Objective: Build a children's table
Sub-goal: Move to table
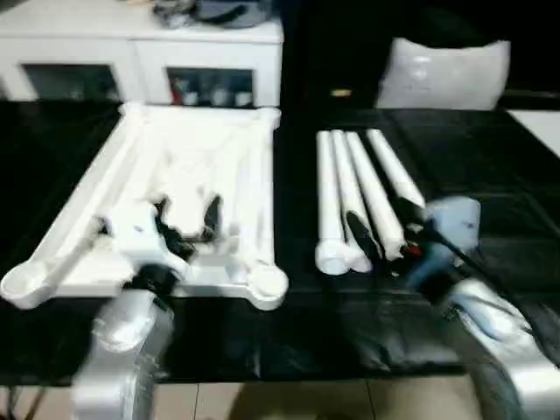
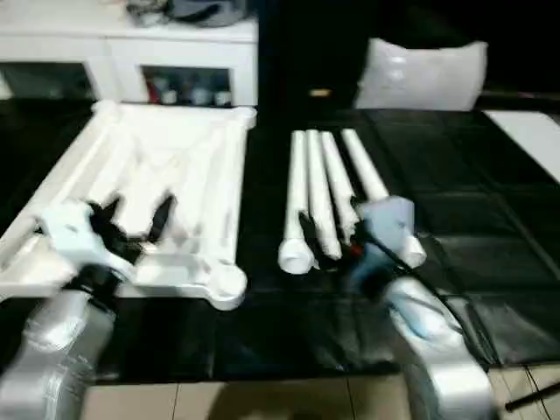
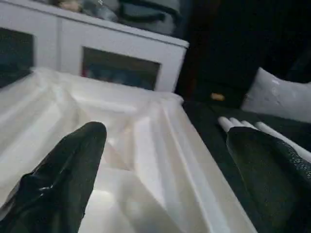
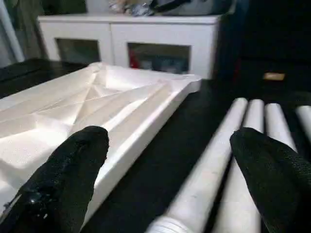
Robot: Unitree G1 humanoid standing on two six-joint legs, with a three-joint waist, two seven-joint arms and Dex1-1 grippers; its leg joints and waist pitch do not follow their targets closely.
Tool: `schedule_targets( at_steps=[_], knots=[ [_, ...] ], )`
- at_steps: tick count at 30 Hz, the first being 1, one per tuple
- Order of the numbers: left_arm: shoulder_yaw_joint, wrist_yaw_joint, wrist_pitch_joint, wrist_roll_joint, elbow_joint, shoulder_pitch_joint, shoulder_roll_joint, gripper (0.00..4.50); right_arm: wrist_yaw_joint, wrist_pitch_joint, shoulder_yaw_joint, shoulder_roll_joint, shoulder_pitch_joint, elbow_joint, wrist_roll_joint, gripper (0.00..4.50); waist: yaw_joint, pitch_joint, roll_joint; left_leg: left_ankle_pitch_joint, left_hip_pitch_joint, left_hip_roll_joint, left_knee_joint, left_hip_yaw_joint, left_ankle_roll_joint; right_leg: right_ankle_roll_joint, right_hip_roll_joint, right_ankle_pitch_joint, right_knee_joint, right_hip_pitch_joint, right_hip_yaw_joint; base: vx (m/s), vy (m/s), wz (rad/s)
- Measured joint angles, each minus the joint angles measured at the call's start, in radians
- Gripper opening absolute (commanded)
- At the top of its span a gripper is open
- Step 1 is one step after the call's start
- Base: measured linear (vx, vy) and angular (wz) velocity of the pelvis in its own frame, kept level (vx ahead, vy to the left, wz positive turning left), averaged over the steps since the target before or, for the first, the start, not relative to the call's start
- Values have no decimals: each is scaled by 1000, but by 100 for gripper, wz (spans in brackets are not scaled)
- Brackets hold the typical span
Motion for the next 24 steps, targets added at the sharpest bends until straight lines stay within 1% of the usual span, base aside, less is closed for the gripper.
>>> schedule_targets(
  at_steps=[2,4,5,6,7,8,9,13,14,16,19,21,22,23,24],
  knots=[
    [2,-7,10,1,0,-3,18,446,-16,-9,2,17,-16,18,-10,450,4,1,1,0,0,1,0,3,2,-3,0,6,-10,4,0,0,0,0],
    [3,-9,25,0,1,-15,27,446,-43,-26,15,21,-40,63,-48,450,4,3,1,-2,1,1,0,8,3,-8,-2,10,-14,6,3,-44,48,-1],
    [-2,-16,32,1,2,-23,38,446,-62,-39,19,30,-54,95,-70,450,5,6,5,-1,2,1,1,10,4,-10,-3,13,-16,8,4,-51,45,-1],
    [-10,-20,51,8,2,-28,50,446,-73,-44,19,34,-61,118,-79,450,5,7,7,-1,3,1,1,13,4,-10,-3,14,-16,8,5,-53,35,-1],
    [-19,-24,71,12,5,-31,69,446,-80,-46,18,37,-69,138,-82,450,5,10,13,0,3,1,2,16,4,-9,-5,15,-16,9,6,0,0,0],
    [-21,-34,83,6,12,-37,71,446,-84,-41,19,34,-82,158,-87,450,5,14,21,0,3,1,3,19,4,-8,-6,16,-16,8,8,0,0,0],
    [-21,-40,88,2,14,-42,68,446,-86,-40,19,33,-88,167,-89,450,5,17,26,0,2,1,3,22,4,-7,-7,17,-16,7,9,0,0,0],
    [-14,-52,103,-25,37,-92,70,446,-100,-33,22,31,-102,192,-104,450,7,21,35,2,-1,2,3,25,4,-3,-10,22,-13,1,8,0,0,0],
    [-14,-55,106,-31,49,-97,70,446,-108,-32,21,32,-114,192,-111,450,7,24,39,2,-1,2,3,26,4,-3,-9,22,-13,1,9,0,0,0],
    [-18,-74,109,-31,61,-96,86,446,-115,-26,21,37,-123,192,-114,450,6,26,42,3,-3,4,1,26,4,-3,-8,22,-13,-2,9,0,0,0],
    [-21,-104,111,-30,69,-96,119,446,-132,-19,24,42,-138,195,-128,450,7,28,44,4,-5,9,1,26,4,-3,-4,22,-14,-4,8,0,0,0],
    [-25,-132,109,-31,68,-96,146,446,-160,36,33,43,-197,220,-155,450,5,32,37,5,-4,10,-3,29,3,-3,-3,22,-14,-6,8,0,0,0],
    [-25,-144,109,-34,66,-98,153,446,-174,67,36,45,-229,235,-164,450,5,35,31,6,-4,10,-4,29,3,-3,-3,21,-14,-7,8,0,0,0],
    [-27,-163,109,-36,53,-91,173,446,-190,112,37,57,-274,260,-165,450,4,40,23,7,-4,11,-5,30,1,-3,-3,21,-13,-8,8,0,0,0],
    [-29,-179,111,-38,40,-85,193,446,-195,141,37,67,-308,285,-165,450,4,42,17,8,-5,12,-5,30,0,-3,-2,21,-13,-10,8,0,0,0]
  ],
)
